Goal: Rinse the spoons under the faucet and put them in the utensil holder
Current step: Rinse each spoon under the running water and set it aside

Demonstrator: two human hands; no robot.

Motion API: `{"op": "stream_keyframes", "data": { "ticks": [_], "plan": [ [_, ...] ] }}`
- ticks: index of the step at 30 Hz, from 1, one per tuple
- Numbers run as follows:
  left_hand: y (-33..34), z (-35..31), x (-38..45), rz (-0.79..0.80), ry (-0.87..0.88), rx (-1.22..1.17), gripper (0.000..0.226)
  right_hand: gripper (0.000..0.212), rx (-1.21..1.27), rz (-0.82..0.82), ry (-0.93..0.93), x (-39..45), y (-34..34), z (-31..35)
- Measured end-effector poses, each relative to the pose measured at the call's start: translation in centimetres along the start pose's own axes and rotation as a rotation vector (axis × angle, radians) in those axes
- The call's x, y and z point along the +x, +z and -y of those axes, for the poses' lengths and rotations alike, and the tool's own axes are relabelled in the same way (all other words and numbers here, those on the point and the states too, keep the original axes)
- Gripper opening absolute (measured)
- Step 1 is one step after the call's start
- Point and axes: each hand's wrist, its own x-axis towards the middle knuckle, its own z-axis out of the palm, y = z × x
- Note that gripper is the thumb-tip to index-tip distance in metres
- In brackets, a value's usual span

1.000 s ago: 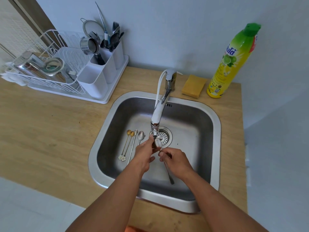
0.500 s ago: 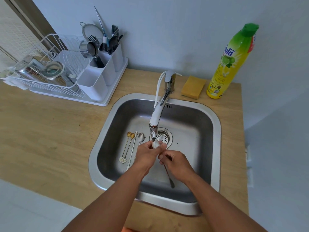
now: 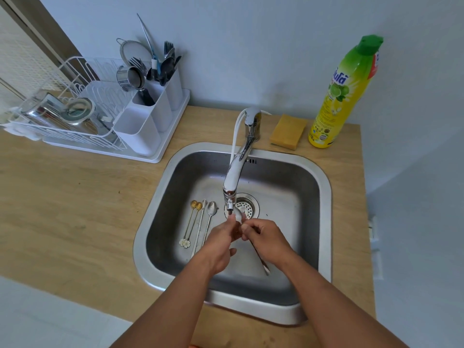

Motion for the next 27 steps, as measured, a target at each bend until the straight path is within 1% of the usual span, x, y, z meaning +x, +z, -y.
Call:
{"op": "stream_keyframes", "data": {
  "ticks": [3, 5, 7, 8, 9, 10, 11, 13, 15, 16, 19, 22, 25, 27],
  "plan": [
    [-0.6, -0.4, 0.4, 0.041, 0.025, -0.084, 0.041, 0.022, 0.131, 0.087, 0.058, 0.1, 0.4, 0.1],
    [-0.9, -0.7, 0.6, 0.082, 0.021, -0.143, 0.037, 0.021, 0.217, 0.106, 0.088, 0.1, 0.4, 0.1],
    [-0.9, -0.6, 0.5, 0.074, 0.038, -0.215, 0.027, 0.022, 0.234, 0.116, 0.082, 0.2, 0.3, 0.4],
    [-0.9, -0.5, 0.5, 0.057, 0.044, -0.243, 0.029, 0.023, 0.207, 0.119, 0.061, 0.3, 0.4, 0.6],
    [-0.8, -0.4, 0.6, 0.023, 0.052, -0.245, 0.043, 0.023, 0.158, 0.119, 0.033, 0.3, 0.5, 0.6],
    [-0.7, -0.5, 0.6, -0.029, 0.066, -0.216, 0.055, 0.024, 0.099, 0.12, 0.005, 0.3, 0.6, 0.6],
    [-0.5, -0.5, 0.8, -0.083, 0.086, -0.179, 0.058, 0.025, 0.036, 0.119, -0.018, 0.3, 0.8, 0.5],
    [-0.1, -0.7, 0.8, -0.131, 0.121, -0.124, 0.044, 0.026, -0.043, 0.099, -0.044, 0.4, 1.1, 0.3],
    [0.1, -0.8, 0.7, -0.16, 0.184, -0.063, 0.02, 0.025, 0.006, 0.045, -0.027, 0.5, 1.3, 0.2],
    [0.0, -0.8, 0.5, -0.169, 0.223, -0.003, 0.017, 0.024, 0.057, 0.014, -0.013, 0.7, 1.3, 0.3],
    [-0.3, -0.1, -0.4, -0.191, 0.3, 0.144, 0.024, 0.023, 0.185, -0.036, 0.015, 1.2, 1.4, 0.8],
    [-0.5, 0.6, -1.1, -0.224, 0.348, 0.18, 0.019, 0.021, 0.206, -0.039, 0.047, 1.7, 1.6, 1.0],
    [-0.8, 1.1, -1.4, -0.237, 0.37, 0.193, 0.024, 0.019, 0.259, -0.051, 0.075, 2.0, 1.8, 1.1],
    [-1.2, 1.3, -1.4, -0.235, 0.354, 0.274, 0.024, 0.017, 0.294, -0.087, 0.101, 2.1, 1.5, 1.4]
  ]
}}
